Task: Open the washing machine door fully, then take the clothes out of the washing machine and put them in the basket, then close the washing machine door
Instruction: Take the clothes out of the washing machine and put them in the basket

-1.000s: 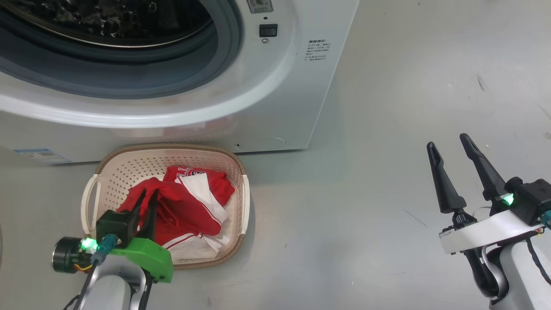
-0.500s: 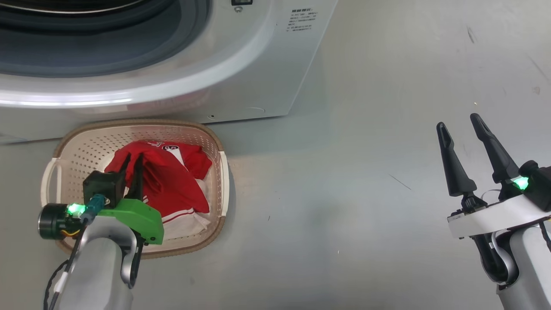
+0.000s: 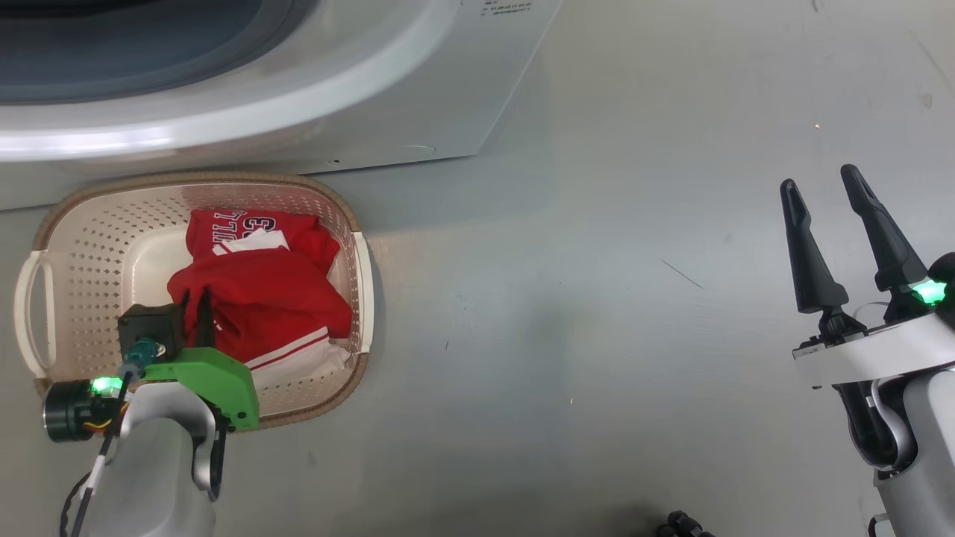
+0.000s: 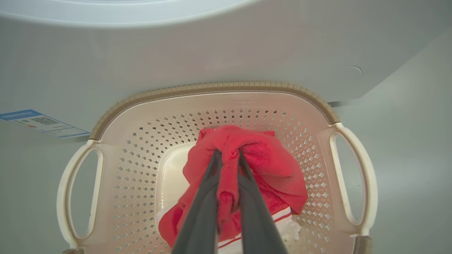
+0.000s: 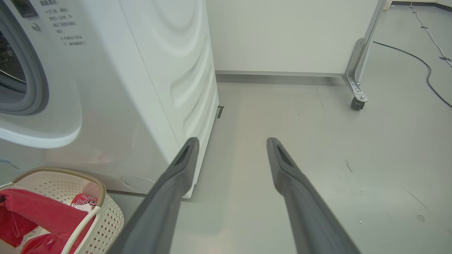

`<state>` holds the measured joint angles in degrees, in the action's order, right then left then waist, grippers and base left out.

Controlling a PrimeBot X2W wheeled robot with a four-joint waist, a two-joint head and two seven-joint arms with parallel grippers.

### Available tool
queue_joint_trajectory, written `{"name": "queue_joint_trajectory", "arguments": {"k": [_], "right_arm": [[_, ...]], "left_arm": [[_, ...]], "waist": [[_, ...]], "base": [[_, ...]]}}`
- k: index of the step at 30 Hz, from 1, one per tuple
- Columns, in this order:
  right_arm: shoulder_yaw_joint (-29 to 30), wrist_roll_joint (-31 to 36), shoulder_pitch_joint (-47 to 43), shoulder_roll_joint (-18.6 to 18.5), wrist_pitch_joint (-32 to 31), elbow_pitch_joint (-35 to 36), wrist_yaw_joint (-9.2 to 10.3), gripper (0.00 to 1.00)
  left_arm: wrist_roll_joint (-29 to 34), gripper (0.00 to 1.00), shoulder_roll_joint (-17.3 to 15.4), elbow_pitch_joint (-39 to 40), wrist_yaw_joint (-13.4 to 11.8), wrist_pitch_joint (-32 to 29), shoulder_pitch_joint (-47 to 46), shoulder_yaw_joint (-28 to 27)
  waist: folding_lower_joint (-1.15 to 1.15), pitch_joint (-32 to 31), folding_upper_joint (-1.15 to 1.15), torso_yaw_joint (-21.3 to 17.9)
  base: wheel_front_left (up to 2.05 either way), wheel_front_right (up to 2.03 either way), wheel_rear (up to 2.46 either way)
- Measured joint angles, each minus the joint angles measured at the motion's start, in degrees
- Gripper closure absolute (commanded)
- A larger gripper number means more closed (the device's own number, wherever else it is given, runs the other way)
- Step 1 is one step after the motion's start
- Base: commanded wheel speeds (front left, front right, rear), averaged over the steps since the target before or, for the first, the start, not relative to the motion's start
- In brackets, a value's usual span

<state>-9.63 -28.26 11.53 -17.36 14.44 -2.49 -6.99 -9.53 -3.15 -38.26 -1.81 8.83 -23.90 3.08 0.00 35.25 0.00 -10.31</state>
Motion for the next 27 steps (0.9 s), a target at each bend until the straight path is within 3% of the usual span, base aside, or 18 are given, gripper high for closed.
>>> {"name": "queue_joint_trajectory", "arguments": {"k": [11,12,13,14,27], "right_arm": [[0.6,-0.4,1.3,-0.5,0.0,-0.1,0.00,0.00],[0.6,-0.4,1.3,-0.5,0.0,-0.1,0.00,0.00],[0.8,-0.4,1.3,-0.5,0.0,-0.3,0.00,0.00],[0.9,-0.4,1.3,-0.5,0.0,-0.5,0.00,0.00],[0.8,-0.4,1.5,-0.1,0.0,-1.8,0.00,0.00]], "left_arm": [[-1.6,1.00,0.2,-5.5,-1.0,1.4,-3.5,-1.3],[-1.6,0.78,0.2,-5.8,-1.0,1.4,-3.8,-1.3],[-1.7,0.16,0.3,-6.2,-1.0,1.5,-4.1,-1.3],[-1.9,0.00,0.4,-6.9,-1.2,1.9,-4.4,-1.6],[-4.5,0.00,0.7,-11.0,-0.8,4.2,-4.6,-2.7]], "waist": [[0.00,1.8,0.00,0.3],[0.00,1.8,0.00,0.4],[0.00,1.8,0.00,0.5],[0.00,1.6,0.00,0.5],[0.00,-1.6,0.00,1.4]], "base": [[0.00,0.00,0.00],[0.00,0.00,0.00],[0.00,0.00,0.00],[0.00,0.00,0.00],[0.00,0.00,0.00]]}}
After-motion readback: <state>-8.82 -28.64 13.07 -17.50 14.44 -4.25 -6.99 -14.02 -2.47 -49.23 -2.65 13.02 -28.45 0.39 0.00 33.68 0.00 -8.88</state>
